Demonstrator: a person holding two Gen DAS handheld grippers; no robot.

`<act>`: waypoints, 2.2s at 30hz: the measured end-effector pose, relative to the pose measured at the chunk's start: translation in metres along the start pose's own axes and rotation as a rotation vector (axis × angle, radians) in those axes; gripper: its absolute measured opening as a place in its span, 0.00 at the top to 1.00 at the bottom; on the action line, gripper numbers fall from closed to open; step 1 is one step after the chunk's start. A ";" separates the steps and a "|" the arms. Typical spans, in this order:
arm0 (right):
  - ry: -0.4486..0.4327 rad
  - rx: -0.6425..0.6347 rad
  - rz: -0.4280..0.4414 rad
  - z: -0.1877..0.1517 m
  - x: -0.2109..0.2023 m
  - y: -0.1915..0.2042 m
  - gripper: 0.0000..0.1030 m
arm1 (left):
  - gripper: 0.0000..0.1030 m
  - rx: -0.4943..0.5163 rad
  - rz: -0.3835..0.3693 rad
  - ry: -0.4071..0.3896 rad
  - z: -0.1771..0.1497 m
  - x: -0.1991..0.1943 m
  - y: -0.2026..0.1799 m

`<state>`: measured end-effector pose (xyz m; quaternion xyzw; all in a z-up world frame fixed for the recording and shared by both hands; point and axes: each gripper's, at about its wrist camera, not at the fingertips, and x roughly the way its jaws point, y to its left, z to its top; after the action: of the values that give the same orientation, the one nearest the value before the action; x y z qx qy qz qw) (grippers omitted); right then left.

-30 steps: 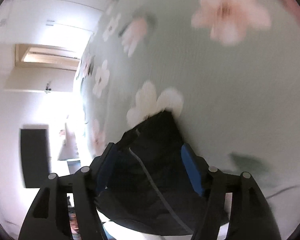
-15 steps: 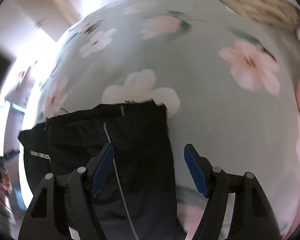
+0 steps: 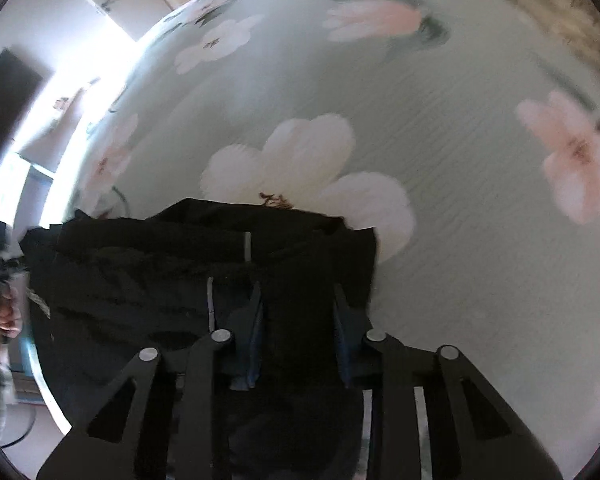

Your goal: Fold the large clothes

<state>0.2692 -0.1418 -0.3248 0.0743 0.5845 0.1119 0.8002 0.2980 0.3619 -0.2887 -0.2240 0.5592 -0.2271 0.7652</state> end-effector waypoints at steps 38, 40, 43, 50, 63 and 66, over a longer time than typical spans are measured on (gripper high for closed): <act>-0.136 0.113 -0.127 0.013 -0.087 0.037 0.42 | 0.38 0.000 0.278 -0.309 -0.011 -0.073 -0.068; -0.137 0.024 -0.065 0.000 -0.099 0.072 0.42 | 0.37 0.070 0.286 -0.246 -0.033 -0.051 -0.111; -0.067 -0.046 0.060 -0.023 -0.083 0.120 0.42 | 0.38 0.175 0.347 -0.211 -0.070 -0.008 -0.166; 0.095 -0.185 -0.075 -0.070 0.023 0.174 0.38 | 0.35 0.178 0.494 -0.150 -0.115 0.095 -0.152; -0.046 -0.140 -0.052 -0.029 -0.032 0.162 0.38 | 0.33 0.190 0.442 -0.198 -0.055 0.063 -0.189; -0.046 -0.069 -0.087 -0.001 -0.015 0.144 0.38 | 0.33 0.104 0.449 -0.143 -0.028 0.090 -0.162</act>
<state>0.2504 -0.0066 -0.2757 0.0236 0.5644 0.0951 0.8197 0.2799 0.1771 -0.2675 -0.0700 0.5269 -0.0631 0.8447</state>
